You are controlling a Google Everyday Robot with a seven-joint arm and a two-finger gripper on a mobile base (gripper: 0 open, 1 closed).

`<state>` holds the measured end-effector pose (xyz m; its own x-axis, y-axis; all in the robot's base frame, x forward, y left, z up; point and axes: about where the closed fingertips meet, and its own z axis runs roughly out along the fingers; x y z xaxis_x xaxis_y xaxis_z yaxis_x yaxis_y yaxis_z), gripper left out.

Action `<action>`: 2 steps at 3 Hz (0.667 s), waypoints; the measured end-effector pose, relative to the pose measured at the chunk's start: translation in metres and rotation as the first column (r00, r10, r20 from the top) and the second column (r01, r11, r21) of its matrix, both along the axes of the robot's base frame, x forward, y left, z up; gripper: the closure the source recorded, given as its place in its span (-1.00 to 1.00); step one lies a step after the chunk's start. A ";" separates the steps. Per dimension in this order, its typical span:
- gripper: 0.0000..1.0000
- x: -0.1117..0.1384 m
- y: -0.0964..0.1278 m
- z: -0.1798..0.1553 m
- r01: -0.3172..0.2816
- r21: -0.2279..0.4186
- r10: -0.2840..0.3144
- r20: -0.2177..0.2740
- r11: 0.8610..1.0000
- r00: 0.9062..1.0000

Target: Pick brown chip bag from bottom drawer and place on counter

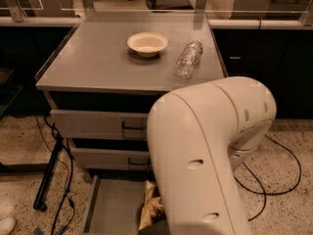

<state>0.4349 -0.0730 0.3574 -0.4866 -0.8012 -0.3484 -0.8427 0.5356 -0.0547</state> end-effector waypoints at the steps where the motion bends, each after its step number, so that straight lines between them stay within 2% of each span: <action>1: 1.00 -0.004 -0.037 0.009 0.071 0.002 -0.071 0.022 0.997 0.997; 2: 1.00 -0.004 -0.037 0.009 0.071 0.002 -0.071 0.022 0.997 0.997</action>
Offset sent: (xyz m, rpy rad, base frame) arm -0.0032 -0.0328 0.0086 0.0009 -0.0202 -0.0632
